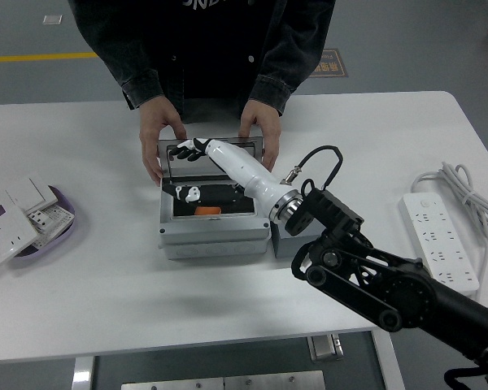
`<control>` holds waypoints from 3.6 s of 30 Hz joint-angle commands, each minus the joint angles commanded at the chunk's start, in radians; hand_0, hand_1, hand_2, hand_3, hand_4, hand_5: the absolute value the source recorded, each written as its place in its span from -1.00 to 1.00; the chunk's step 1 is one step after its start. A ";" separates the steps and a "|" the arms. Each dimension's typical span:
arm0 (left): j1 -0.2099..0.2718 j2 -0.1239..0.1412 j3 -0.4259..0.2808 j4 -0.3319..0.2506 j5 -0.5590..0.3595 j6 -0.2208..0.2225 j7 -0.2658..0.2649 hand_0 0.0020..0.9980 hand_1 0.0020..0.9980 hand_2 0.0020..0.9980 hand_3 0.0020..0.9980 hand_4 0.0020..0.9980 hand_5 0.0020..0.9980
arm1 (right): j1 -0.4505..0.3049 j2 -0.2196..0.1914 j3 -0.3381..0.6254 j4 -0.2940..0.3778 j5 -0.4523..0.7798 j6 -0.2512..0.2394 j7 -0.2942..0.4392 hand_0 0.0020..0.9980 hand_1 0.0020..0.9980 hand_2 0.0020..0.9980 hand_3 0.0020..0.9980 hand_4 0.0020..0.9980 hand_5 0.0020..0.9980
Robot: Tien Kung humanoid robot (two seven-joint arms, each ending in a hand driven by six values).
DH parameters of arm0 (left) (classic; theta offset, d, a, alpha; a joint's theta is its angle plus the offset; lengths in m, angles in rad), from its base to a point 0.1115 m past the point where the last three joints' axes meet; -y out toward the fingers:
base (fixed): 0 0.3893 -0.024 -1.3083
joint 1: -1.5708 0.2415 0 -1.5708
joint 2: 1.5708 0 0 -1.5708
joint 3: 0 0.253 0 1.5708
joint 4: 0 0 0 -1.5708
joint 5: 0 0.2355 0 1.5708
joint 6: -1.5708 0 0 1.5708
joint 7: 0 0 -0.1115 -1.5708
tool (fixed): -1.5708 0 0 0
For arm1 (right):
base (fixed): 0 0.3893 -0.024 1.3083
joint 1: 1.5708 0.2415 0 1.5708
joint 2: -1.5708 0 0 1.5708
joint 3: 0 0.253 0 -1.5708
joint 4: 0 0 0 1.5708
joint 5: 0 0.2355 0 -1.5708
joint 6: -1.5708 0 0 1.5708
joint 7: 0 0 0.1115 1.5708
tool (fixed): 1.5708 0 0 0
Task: Pick up the cylinder from the cube,place it in the box,flap close box
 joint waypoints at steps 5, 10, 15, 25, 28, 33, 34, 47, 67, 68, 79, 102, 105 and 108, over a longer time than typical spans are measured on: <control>-0.004 0.001 0.006 0.000 -0.002 -0.001 -0.002 0.28 0.33 0.17 0.29 0.44 -0.40 | 0.083 0.001 0.006 -0.083 0.036 0.005 -0.011 -0.05 0.16 0.30 0.40 0.57 0.00; -0.008 0.004 0.006 0.000 0.003 -0.002 0.000 0.28 0.33 0.17 0.28 0.44 -0.40 | 0.146 0.032 -0.021 -0.200 0.039 0.020 -0.018 -0.38 -0.02 0.25 0.37 0.56 0.01; -0.011 0.008 0.001 0.000 0.011 -0.002 0.002 0.28 0.33 0.17 0.28 0.44 -0.40 | 0.173 0.045 -0.074 -0.294 0.033 0.036 -0.025 -0.41 -0.04 0.23 0.37 0.52 -0.03; -0.013 0.007 0.005 0.000 0.011 -0.003 0.000 0.27 0.33 0.17 0.28 0.44 -0.40 | 0.188 0.032 -0.114 -0.263 -0.033 0.058 -0.033 -0.40 -0.05 0.22 0.37 0.51 -0.03; -0.013 0.007 0.009 0.000 0.008 -0.003 -0.002 0.27 0.33 0.17 0.28 0.44 -0.40 | 0.193 0.017 -0.111 -0.237 -0.028 0.060 -0.032 -0.40 -0.05 0.22 0.37 0.51 -0.03; -0.009 0.006 0.009 0.000 0.008 -0.003 -0.002 0.27 0.33 0.16 0.28 0.44 -0.41 | 0.206 -0.020 -0.101 -0.190 0.016 0.072 -0.036 -0.41 -0.05 0.21 0.36 0.46 -0.08; -0.008 0.006 0.009 0.000 0.008 -0.003 -0.001 0.27 0.33 0.16 0.28 0.44 -0.41 | 0.208 -0.027 -0.097 -0.181 0.024 0.077 -0.039 -0.41 -0.05 0.21 0.36 0.46 -0.08; -0.008 0.003 0.016 0.000 0.009 -0.004 0.001 0.27 0.33 0.16 0.28 0.44 -0.42 | 0.230 0.000 -0.070 -0.267 0.097 0.088 0.004 -0.50 -0.14 0.16 0.36 0.44 -0.10; -0.006 0.003 0.036 0.000 -0.009 -0.004 -0.007 0.27 0.33 0.16 0.28 0.43 -0.42 | 0.189 -0.030 -0.137 -0.224 0.049 0.092 0.013 -0.40 -0.17 0.11 0.34 0.44 -0.09; -0.006 0.003 0.036 0.000 -0.009 -0.004 -0.007 0.27 0.33 0.16 0.28 0.43 -0.42 | 0.184 -0.039 -0.143 -0.205 0.040 0.092 0.005 -0.40 -0.17 0.11 0.34 0.44 -0.09; -0.004 0.004 0.041 0.000 -0.021 -0.003 -0.013 0.27 0.33 0.16 0.27 0.43 -0.43 | 0.067 -0.102 -0.193 -0.034 -0.029 0.125 -0.096 -0.39 -0.18 0.10 0.35 0.43 -0.08; 0.014 0.005 0.016 0.000 -0.005 -0.001 -0.003 0.27 0.33 0.15 0.27 0.43 -0.43 | -0.149 -0.172 0.216 0.121 -0.108 0.088 -0.040 -0.26 -0.13 0.14 0.36 0.40 -0.07; 0.024 0.006 0.002 0.000 0.001 0.001 0.005 0.27 0.33 0.15 0.27 0.43 -0.43 | -0.221 -0.159 0.307 0.126 -0.056 0.067 0.018 -0.26 -0.13 0.14 0.36 0.39 -0.07; 0.037 0.007 -0.014 0.000 0.004 0.005 0.013 0.27 0.33 0.15 0.27 0.43 -0.43 | -0.306 -0.134 0.409 0.121 0.021 0.054 0.090 -0.26 -0.13 0.14 0.36 0.39 -0.07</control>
